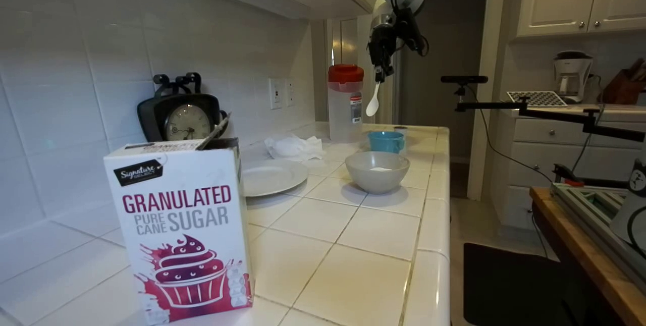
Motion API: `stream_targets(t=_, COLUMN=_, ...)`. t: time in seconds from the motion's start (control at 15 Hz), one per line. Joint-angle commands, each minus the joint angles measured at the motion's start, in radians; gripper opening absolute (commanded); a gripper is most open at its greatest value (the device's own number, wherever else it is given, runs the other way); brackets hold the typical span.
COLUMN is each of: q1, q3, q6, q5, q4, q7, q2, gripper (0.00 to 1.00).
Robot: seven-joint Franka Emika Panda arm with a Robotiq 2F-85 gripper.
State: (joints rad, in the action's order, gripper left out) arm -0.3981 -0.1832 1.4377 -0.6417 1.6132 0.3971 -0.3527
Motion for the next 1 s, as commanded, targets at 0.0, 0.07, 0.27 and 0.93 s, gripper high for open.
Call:
stream_targets(t=0.0, q1=0.015, q3=0.013, q6=0.014, q5=-0.020, q4=0.034, q7=0.053, q2=0.023, gripper=0.01)
stream_targets(t=0.07, q1=0.021, q3=0.019, q6=0.014, q5=-0.019, q4=0.033, q7=0.058, q2=0.024, gripper=0.01)
stream_targets(t=0.27, q1=0.038, q3=0.031, q6=0.009, q5=-0.015, q4=0.029, q7=0.070, q2=0.020, gripper=0.01)
stream_targets(t=0.93, q1=0.088, q3=0.072, q6=0.010, q5=-0.017, q4=0.036, q7=0.107, q2=0.019, gripper=0.01)
